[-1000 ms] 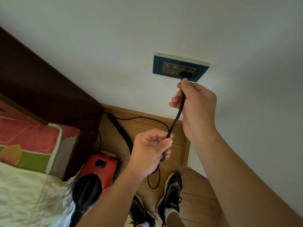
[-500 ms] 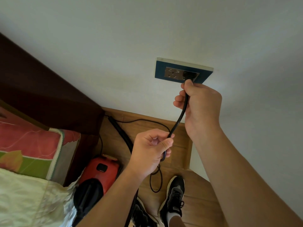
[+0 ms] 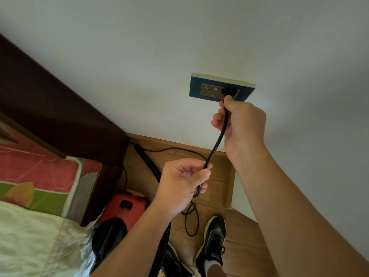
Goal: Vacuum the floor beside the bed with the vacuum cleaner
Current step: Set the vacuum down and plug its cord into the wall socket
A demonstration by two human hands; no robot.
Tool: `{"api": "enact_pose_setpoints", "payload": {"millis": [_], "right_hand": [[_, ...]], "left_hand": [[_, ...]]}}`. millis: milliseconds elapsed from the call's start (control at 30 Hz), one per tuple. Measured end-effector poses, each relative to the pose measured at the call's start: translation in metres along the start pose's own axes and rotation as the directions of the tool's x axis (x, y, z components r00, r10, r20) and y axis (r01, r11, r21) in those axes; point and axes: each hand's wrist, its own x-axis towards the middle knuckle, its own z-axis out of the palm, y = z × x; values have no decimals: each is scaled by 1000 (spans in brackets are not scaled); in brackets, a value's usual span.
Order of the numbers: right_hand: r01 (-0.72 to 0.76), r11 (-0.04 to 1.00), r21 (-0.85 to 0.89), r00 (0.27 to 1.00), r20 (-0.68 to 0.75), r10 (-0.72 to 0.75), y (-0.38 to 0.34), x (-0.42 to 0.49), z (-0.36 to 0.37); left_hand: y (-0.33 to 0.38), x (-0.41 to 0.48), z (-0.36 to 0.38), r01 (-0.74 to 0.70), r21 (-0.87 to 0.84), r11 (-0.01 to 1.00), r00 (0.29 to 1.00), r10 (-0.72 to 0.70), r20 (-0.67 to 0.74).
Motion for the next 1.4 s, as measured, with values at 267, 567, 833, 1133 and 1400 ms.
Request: {"api": "enact_pose_setpoints", "payload": {"millis": [267,567,833,1133,1400], "right_hand": [[108,989,-104,993,60,-102,4,1,-9],[171,975,-143,983,93,-159,7,-2,-14],[216,961,-175,975,88,-203,11,-5,-15],[336,896,-291,941,130,-311,15,-8,-22],[445,773,-452,894,179,-410,17,-8,-28]], "left_hand": [[-1,-12,8,28,-31,999,999,-29,-24],[-2,-20,11,35,-41,999,999,-36,-33],[-7,-29,7,-13,-56,998,999,11,-39],[-16,-32,2,-59,-34,998,997,58,-48],[-15,-34,3,-52,-45,998,997,50,-50]]}}
